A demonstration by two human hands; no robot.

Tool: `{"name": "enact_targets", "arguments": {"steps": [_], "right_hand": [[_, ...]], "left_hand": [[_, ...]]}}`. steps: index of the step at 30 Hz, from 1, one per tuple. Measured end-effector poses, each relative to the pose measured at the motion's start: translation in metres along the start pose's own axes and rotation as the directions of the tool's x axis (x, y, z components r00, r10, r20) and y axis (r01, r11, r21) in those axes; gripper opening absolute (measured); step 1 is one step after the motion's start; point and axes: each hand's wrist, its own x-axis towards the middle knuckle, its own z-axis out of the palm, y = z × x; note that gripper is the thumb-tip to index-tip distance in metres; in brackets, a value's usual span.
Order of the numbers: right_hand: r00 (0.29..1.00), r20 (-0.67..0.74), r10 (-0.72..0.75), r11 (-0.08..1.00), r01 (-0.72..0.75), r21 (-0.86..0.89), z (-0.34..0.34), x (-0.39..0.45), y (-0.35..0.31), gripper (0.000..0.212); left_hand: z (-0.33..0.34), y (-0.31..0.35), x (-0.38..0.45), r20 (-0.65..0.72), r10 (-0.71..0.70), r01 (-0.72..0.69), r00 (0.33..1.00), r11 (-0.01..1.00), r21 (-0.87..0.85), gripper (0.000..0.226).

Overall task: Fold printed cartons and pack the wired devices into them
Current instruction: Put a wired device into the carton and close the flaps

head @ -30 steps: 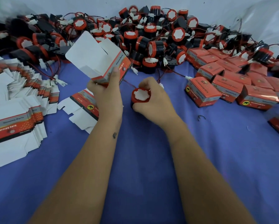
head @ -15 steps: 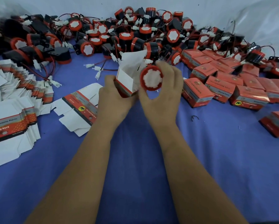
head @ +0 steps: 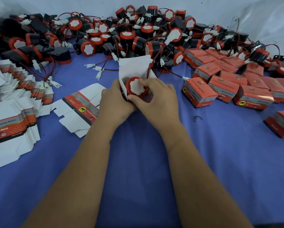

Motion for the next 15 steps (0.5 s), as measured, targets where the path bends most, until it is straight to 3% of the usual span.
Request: {"name": "enact_targets", "arguments": {"steps": [3, 9, 12, 14, 15], "right_hand": [[0.997, -0.042, -0.069, 0.988, 0.063, -0.139, 0.001, 0.000, -0.001, 0.040], [0.994, 0.056, -0.097, 0.941, 0.110, -0.319, 0.005, 0.000, -0.003, 0.034], [0.994, -0.110, 0.025, 0.995, -0.035, -0.092, 0.005, 0.001, -0.005, 0.028], [0.942, -0.281, 0.184, 0.978, -0.146, 0.150, 0.001, 0.004, -0.003, 0.013], [0.910, -0.295, 0.292, 0.931, -0.200, 0.305, -0.004, 0.006, -0.001, 0.007]], "left_hand": [[0.001, 0.003, -0.001, 0.005, -0.001, 0.001, 1.000, 0.999, 0.034, 0.077], [-0.001, -0.001, 0.003, 0.000, -0.045, 0.045, 0.999, 0.999, -0.011, 0.052], [-0.005, 0.003, 0.000, 0.044, -0.072, 0.078, 0.996, 0.985, -0.155, 0.063], [-0.009, 0.004, -0.001, 0.055, -0.105, 0.116, 0.993, 0.962, -0.247, 0.053], [-0.011, 0.003, 0.000, 0.072, -0.115, 0.130, 0.991, 0.951, -0.279, 0.052]]}}
